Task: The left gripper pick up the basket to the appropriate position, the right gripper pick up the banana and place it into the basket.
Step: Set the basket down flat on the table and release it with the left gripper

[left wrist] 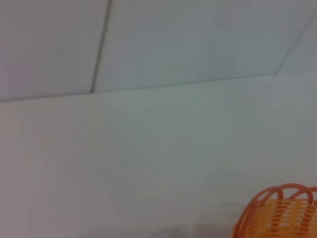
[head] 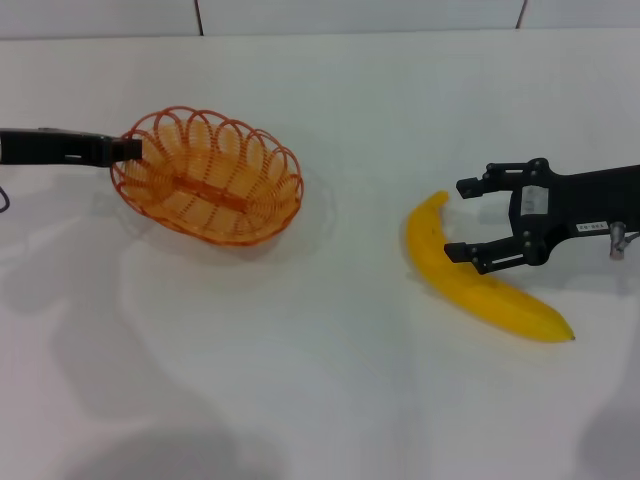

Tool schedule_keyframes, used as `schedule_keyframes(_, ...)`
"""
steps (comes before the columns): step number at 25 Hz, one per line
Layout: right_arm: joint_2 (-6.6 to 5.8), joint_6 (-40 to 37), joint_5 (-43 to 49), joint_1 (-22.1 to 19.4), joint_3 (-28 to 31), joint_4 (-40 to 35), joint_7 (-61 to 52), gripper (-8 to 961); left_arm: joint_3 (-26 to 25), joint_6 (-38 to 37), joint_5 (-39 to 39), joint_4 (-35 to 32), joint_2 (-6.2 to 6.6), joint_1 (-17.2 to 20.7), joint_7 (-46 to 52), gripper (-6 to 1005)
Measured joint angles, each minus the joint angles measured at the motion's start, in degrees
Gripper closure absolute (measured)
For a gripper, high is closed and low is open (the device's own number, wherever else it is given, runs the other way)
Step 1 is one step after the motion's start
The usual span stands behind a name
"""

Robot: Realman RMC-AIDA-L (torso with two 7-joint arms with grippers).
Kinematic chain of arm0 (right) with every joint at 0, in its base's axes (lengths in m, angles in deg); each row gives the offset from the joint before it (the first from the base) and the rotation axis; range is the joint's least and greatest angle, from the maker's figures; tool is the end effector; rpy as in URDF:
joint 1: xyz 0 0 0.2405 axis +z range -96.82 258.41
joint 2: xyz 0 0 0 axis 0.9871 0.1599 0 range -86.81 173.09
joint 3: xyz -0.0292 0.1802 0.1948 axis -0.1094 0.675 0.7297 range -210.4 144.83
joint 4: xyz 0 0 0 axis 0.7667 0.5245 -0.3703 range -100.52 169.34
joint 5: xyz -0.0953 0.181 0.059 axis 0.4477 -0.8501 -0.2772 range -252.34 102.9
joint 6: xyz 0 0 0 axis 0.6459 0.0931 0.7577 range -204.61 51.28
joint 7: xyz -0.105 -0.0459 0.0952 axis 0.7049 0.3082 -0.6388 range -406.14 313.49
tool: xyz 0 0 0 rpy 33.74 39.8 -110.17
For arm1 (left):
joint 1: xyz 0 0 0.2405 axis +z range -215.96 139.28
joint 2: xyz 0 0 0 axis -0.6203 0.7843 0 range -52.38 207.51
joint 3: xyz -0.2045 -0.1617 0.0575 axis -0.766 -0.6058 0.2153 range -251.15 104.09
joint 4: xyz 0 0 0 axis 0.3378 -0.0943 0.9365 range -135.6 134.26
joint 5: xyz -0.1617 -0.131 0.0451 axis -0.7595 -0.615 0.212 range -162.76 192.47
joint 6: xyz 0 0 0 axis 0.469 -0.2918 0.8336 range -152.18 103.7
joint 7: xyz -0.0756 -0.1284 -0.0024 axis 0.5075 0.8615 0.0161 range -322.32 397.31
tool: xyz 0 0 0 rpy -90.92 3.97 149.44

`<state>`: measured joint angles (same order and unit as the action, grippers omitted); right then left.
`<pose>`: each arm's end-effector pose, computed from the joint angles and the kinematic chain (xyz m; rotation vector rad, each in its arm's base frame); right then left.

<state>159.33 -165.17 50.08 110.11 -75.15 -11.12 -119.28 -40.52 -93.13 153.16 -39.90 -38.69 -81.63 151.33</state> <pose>0.2949 0.3427 0.0180 -2.8117 0.3267 0.2843 -0.2734 0.4302 0.0231 -2.3617 -1.1439 -0.2713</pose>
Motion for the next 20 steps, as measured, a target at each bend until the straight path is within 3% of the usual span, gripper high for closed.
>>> schedule_keyframes(9,0.0,0.0,0.0,0.12,0.0,0.0,-0.4,72,0.04,1.73,-4.08,2.26,-0.07,0.58,-0.19,932)
schedule_keyframes(20,-0.09,-0.15,0.0,0.22,0.0,0.0,-0.95,71,0.48,4.59,-3.82,7.18,0.14,0.62,0.21,933)
